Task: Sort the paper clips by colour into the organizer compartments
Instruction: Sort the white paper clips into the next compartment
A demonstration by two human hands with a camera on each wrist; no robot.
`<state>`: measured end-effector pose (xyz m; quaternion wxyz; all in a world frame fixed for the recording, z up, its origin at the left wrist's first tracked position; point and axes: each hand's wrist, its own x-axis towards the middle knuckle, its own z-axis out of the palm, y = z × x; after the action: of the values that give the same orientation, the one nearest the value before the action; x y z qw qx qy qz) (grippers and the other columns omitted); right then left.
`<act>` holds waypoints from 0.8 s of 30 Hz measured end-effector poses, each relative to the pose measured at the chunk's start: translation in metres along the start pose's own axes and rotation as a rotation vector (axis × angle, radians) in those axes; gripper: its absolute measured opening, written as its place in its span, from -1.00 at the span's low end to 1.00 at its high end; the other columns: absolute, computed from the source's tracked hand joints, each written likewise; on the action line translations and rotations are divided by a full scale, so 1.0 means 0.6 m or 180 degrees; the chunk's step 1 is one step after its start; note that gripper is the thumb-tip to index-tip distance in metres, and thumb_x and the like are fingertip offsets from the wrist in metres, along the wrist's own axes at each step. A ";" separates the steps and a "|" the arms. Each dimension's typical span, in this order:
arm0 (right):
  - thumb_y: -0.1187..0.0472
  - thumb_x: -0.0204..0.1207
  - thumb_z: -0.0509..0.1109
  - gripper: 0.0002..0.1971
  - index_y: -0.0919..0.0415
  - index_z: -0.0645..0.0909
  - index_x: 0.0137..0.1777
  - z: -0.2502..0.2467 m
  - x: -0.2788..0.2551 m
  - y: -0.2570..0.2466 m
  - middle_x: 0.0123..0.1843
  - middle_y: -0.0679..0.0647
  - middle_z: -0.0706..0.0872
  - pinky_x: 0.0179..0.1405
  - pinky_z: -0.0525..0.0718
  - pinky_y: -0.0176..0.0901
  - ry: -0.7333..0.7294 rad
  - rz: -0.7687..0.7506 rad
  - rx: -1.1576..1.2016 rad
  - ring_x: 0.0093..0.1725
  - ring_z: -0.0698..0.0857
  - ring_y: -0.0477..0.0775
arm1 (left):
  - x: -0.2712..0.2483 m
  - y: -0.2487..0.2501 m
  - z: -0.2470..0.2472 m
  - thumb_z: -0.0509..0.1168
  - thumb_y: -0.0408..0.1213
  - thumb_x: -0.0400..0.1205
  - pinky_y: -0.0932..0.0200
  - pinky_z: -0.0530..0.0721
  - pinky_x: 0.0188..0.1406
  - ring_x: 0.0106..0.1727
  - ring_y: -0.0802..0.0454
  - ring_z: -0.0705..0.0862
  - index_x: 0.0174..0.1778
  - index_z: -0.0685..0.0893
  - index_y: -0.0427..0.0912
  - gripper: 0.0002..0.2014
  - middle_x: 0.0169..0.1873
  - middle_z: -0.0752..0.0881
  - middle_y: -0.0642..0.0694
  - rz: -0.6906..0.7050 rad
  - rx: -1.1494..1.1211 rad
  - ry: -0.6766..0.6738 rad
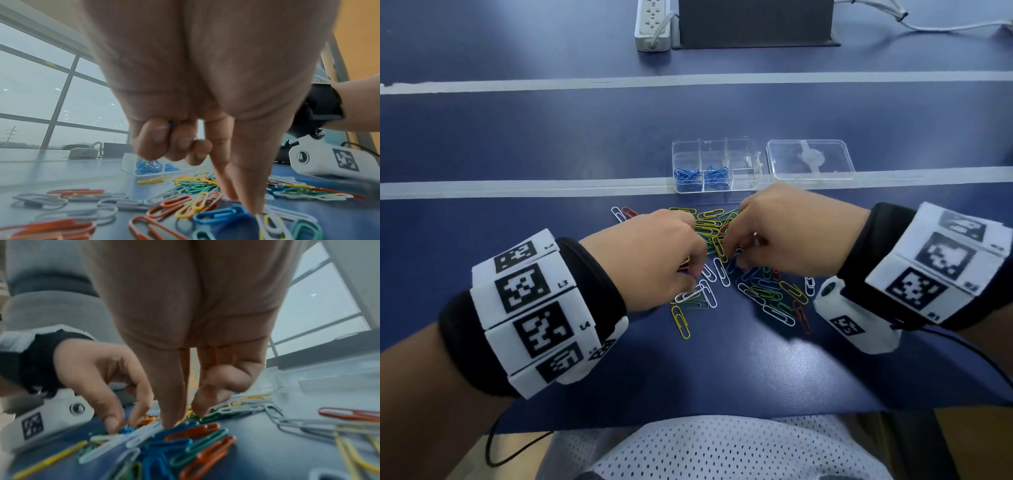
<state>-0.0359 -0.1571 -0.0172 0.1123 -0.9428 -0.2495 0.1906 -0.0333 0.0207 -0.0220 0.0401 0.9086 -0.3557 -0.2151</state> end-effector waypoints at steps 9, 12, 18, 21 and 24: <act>0.15 0.38 0.33 -0.84 0.17 0.72 -0.23 0.004 0.005 -0.009 -0.23 0.11 0.77 -0.09 0.71 0.04 -0.0124 0.0112 -0.0293 -0.17 0.69 0.19 | 0.002 0.000 -0.010 0.38 -0.03 0.51 0.23 0.38 -0.08 -0.11 0.14 0.35 -0.01 0.72 0.09 -0.83 -0.34 0.28 0.21 -0.0171 0.0087 0.0150; 0.15 0.41 0.33 -0.84 0.16 0.73 -0.17 0.002 0.005 -0.008 -0.21 0.10 0.77 -0.08 0.70 0.02 -0.0063 0.0090 -0.0230 -0.16 0.68 0.17 | 0.000 -0.009 -0.014 0.41 -0.05 0.49 0.18 0.49 -0.02 -0.12 0.13 0.37 -0.01 0.73 0.11 -0.82 -0.34 0.30 0.21 -0.0202 0.0046 0.0170; 0.17 0.41 0.33 -0.84 0.19 0.71 -0.24 0.006 0.012 -0.012 -0.26 0.15 0.76 -0.15 0.75 0.02 -0.0049 0.0088 -0.0327 -0.21 0.71 0.26 | -0.001 0.000 -0.006 0.39 -0.07 0.50 0.10 0.59 0.03 -0.01 0.03 0.51 -0.06 0.75 0.04 -0.85 -0.34 0.32 0.13 -0.0249 0.0152 -0.0026; 0.13 0.37 0.30 -0.81 0.21 0.57 -0.39 0.008 0.015 -0.018 -0.41 0.14 0.59 -0.32 0.68 -0.09 -0.0095 0.0174 -0.0551 -0.29 0.67 0.30 | -0.004 0.000 -0.007 0.33 -0.10 0.54 0.09 0.61 0.06 -0.08 0.05 0.47 -0.11 0.74 0.00 -0.88 -0.23 0.40 0.07 -0.0199 0.0218 -0.0011; 0.06 0.34 0.34 -0.78 0.23 0.62 -0.36 0.003 0.014 -0.024 -0.46 0.09 0.53 -0.35 0.66 -0.09 -0.0186 0.0205 -0.0575 -0.30 0.65 0.27 | -0.006 -0.002 -0.004 0.22 -0.18 0.54 0.14 0.55 -0.02 -0.13 0.07 0.40 -0.15 0.68 0.00 -0.87 -0.22 0.44 0.05 -0.0171 0.0222 0.0100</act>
<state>-0.0359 -0.1400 -0.0170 0.0133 -0.9506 -0.2384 0.1983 -0.0341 0.0238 -0.0185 0.0082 0.9220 -0.3378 -0.1893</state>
